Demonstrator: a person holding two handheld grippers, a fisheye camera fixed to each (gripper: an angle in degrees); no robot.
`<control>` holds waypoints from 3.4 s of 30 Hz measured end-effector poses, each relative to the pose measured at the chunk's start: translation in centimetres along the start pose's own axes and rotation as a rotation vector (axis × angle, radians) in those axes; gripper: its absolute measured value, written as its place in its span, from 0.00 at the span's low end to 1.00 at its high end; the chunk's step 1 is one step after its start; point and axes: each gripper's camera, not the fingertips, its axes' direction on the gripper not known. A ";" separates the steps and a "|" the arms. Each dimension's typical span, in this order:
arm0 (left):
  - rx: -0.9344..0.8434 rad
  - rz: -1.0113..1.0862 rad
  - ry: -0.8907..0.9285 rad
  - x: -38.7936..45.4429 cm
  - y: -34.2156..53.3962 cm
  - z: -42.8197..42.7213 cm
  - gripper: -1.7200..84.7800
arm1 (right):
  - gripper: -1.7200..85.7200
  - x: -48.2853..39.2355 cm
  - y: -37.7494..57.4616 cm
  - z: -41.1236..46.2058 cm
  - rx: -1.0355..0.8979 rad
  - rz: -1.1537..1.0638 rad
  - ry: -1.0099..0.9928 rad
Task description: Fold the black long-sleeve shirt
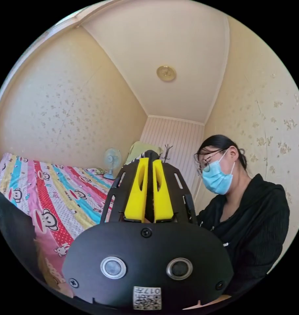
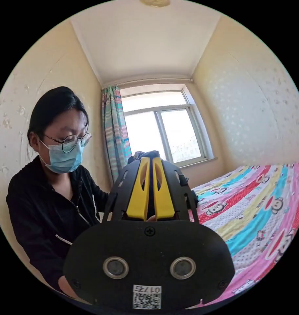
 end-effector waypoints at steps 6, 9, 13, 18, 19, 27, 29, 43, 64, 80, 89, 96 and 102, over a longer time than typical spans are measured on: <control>0.113 0.241 -0.241 9.5 -4.0 2.0 0.02 | 0.03 -12.9 -11.7 1.8 0.002 -0.203 0.502; 0.148 0.316 -0.362 14.6 -7.6 3.6 0.03 | 0.03 -18.2 -16.3 1.6 0.079 -0.256 0.608; 0.194 0.532 -0.473 22.6 -11.3 6.4 0.03 | 0.03 -22.0 -20.5 1.2 0.141 -0.263 0.680; 0.187 0.699 -0.704 27.1 -14.3 12.1 0.03 | 0.03 -20.9 -25.8 2.8 0.102 -0.272 0.788; 0.176 0.705 -0.721 26.5 -15.3 13.7 0.03 | 0.03 -20.1 -26.4 3.0 0.088 -0.260 0.797; -0.048 0.579 -0.756 8.1 -19.9 28.8 0.04 | 0.03 6.4 -28.3 7.8 -0.111 0.008 0.748; -0.100 0.542 -0.788 0.9 -19.3 33.8 0.04 | 0.03 14.3 -27.0 10.0 -0.211 0.012 0.790; -0.584 0.099 -1.142 -39.9 10.6 47.4 0.07 | 0.16 50.6 6.7 14.6 -0.649 0.416 1.031; -0.565 -0.718 -0.805 -18.1 23.0 34.4 0.17 | 0.18 34.1 16.4 -0.8 -0.390 0.806 0.653; -0.414 -0.760 -0.733 -15.0 27.0 35.0 0.05 | 0.03 37.5 18.6 -2.9 -0.547 0.881 0.631; -0.281 -0.607 -0.619 -8.2 17.5 27.2 0.03 | 0.02 27.7 9.7 -9.9 -0.193 0.728 0.694; -0.294 -0.795 -0.714 -7.1 28.2 22.1 0.04 | 0.05 23.0 19.9 -12.9 -0.105 0.817 0.710; -0.230 -0.577 -0.770 -3.9 30.0 20.5 0.05 | 0.14 22.8 24.0 -8.5 -0.043 0.799 0.608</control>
